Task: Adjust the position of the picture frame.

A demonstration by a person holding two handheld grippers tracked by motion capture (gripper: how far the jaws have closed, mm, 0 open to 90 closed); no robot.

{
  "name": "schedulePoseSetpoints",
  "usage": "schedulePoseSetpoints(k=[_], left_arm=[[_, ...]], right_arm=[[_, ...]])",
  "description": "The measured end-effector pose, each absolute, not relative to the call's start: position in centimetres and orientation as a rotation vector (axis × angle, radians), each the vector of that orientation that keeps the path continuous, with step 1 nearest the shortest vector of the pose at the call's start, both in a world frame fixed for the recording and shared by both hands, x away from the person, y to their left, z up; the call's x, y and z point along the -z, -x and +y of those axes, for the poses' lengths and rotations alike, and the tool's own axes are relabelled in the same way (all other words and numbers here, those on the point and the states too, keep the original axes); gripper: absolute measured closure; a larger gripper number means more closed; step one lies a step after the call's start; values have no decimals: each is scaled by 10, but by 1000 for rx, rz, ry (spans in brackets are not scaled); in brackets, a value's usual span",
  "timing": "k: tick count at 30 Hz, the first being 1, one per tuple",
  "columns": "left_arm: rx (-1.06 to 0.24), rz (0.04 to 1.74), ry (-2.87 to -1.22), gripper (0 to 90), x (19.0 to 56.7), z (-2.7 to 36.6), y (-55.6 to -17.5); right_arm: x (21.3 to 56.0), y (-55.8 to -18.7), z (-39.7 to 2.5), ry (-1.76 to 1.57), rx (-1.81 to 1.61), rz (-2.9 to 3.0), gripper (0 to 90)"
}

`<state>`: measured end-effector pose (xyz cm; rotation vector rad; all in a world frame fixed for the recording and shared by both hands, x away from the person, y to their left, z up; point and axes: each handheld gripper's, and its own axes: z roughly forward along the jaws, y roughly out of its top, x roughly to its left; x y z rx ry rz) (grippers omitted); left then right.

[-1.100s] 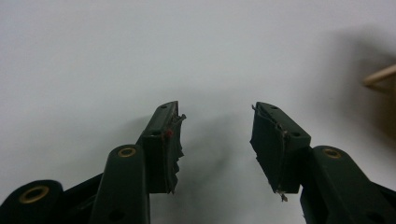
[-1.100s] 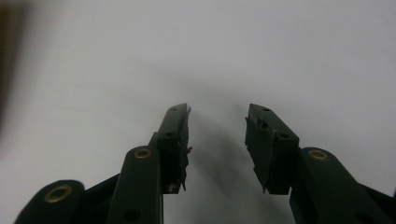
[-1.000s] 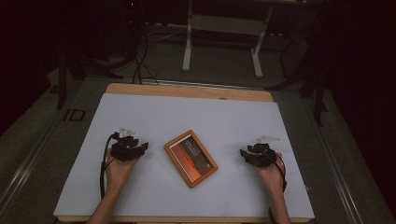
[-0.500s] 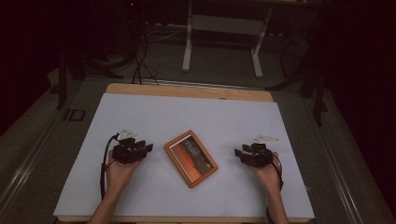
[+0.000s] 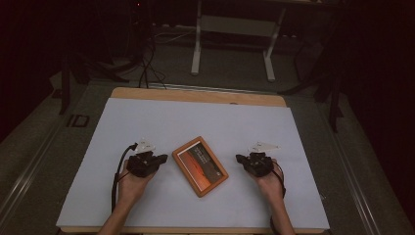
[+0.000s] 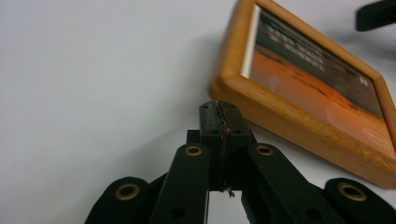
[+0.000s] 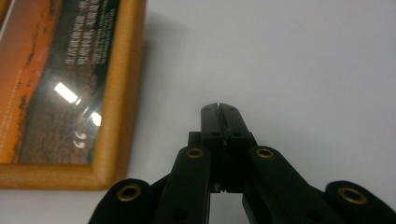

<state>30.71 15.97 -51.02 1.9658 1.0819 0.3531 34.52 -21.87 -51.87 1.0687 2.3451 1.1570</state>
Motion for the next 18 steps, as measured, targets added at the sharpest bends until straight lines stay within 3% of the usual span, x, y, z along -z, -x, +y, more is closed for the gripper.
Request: schedulePoseSetpoints(k=[18], left_arm=[[-342, 1050, -2046, 898, 519, 138, -312]], right_arm=[[533, -346, -182, -938, -1111, 2522, 900]])
